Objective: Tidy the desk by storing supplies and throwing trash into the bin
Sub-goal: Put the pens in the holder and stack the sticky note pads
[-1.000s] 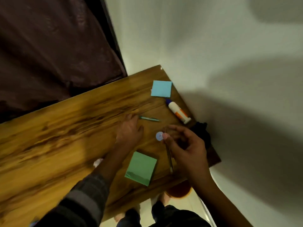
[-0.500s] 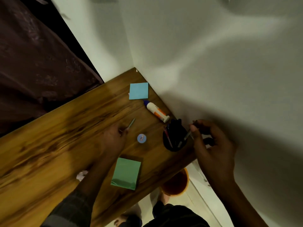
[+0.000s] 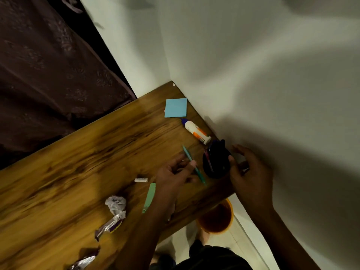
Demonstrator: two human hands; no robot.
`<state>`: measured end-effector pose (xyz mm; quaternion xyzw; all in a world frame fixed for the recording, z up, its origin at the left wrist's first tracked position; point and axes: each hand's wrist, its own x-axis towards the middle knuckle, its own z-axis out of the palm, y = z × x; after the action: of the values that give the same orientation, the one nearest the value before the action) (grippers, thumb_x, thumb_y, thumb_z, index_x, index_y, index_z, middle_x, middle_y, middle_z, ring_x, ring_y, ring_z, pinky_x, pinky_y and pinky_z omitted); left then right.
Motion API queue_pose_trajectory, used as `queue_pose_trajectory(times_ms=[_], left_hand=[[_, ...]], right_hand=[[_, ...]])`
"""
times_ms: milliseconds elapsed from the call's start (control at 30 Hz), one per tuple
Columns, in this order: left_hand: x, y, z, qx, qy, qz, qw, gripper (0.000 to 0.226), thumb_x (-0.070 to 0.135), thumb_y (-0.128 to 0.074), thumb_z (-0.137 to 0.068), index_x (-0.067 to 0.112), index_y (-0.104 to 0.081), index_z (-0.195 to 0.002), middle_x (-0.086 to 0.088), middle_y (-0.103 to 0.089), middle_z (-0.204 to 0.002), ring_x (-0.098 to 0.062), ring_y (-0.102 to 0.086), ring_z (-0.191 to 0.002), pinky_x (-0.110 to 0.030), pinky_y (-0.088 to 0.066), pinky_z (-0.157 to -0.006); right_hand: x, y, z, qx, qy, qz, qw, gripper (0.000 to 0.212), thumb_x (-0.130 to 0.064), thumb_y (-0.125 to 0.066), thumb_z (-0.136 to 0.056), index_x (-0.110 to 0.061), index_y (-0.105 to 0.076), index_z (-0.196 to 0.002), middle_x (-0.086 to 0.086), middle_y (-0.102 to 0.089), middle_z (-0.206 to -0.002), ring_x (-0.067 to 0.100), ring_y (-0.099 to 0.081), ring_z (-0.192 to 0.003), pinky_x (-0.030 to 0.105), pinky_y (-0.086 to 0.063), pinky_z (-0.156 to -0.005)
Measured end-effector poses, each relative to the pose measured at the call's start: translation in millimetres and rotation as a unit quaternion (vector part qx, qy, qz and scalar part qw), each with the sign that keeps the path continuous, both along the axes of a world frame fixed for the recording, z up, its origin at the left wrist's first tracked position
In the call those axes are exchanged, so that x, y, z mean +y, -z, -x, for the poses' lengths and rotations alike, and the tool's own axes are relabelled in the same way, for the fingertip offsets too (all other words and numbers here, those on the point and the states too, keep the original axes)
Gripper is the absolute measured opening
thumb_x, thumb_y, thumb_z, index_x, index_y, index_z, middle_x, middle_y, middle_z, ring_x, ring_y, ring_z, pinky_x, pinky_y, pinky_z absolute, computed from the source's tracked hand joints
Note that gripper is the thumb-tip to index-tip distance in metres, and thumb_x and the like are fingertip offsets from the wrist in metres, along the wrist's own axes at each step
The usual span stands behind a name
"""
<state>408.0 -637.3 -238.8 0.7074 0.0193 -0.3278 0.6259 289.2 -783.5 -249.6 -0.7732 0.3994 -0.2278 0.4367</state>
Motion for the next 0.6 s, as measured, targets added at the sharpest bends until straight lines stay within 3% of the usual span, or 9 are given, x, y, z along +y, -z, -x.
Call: queue_pose_trajectory(times_ms=[133,233,333,500,600], left_hand=[[-17,2,11,-0.063,0.007,-0.008,0.998,0.019,0.021,-0.078,-0.089,0.035,-0.071,-0.1,0.012,-0.078,-0.099,-0.013,-0.077,-0.09,-0.021,-0.06,-0.064],[-28,10,9,-0.178,0.041,-0.056,0.982,0.017,0.03,-0.079,-0.088,0.032,-0.074,-0.104,0.013,-0.077,-0.1,-0.008,-0.074,-0.095,-0.032,-0.064,-0.075],[-37,14,12,-0.289,0.08,-0.112,0.947,0.021,0.038,-0.076,-0.09,0.035,-0.071,-0.111,0.017,-0.075,-0.101,0.001,-0.07,-0.094,-0.027,-0.061,-0.081],[-46,33,17,-0.303,0.101,-0.143,0.937,0.028,0.038,-0.077,-0.087,0.033,-0.072,-0.113,0.019,-0.075,-0.098,0.001,-0.07,-0.092,-0.038,-0.062,-0.083],[-38,33,22,-0.292,0.051,-0.134,0.945,0.036,0.036,-0.081,-0.084,0.033,-0.068,-0.118,0.019,-0.071,-0.111,-0.001,-0.067,-0.102,-0.021,-0.056,-0.088]], right_hand=[[6,-1,8,0.002,0.011,-0.012,1.0,0.032,-0.019,-0.067,-0.095,-0.025,-0.067,-0.126,-0.012,-0.071,-0.116,0.011,-0.068,-0.097,0.038,-0.061,-0.085],[9,-1,12,0.005,0.005,-0.024,1.0,0.034,-0.021,-0.068,-0.093,-0.028,-0.066,-0.126,-0.015,-0.071,-0.116,0.006,-0.068,-0.103,0.038,-0.06,-0.088],[11,0,14,0.012,0.007,-0.008,1.0,0.035,-0.023,-0.071,-0.091,-0.031,-0.067,-0.125,-0.017,-0.071,-0.115,0.001,-0.067,-0.104,0.034,-0.059,-0.087],[11,2,23,0.015,0.008,-0.017,1.0,0.037,-0.027,-0.072,-0.09,-0.034,-0.066,-0.126,-0.019,-0.07,-0.117,0.0,-0.065,-0.107,0.035,-0.059,-0.09],[11,2,27,0.023,0.006,-0.019,1.0,0.038,-0.028,-0.072,-0.091,-0.036,-0.064,-0.127,-0.02,-0.069,-0.118,0.003,-0.067,-0.098,0.036,-0.06,-0.085]])
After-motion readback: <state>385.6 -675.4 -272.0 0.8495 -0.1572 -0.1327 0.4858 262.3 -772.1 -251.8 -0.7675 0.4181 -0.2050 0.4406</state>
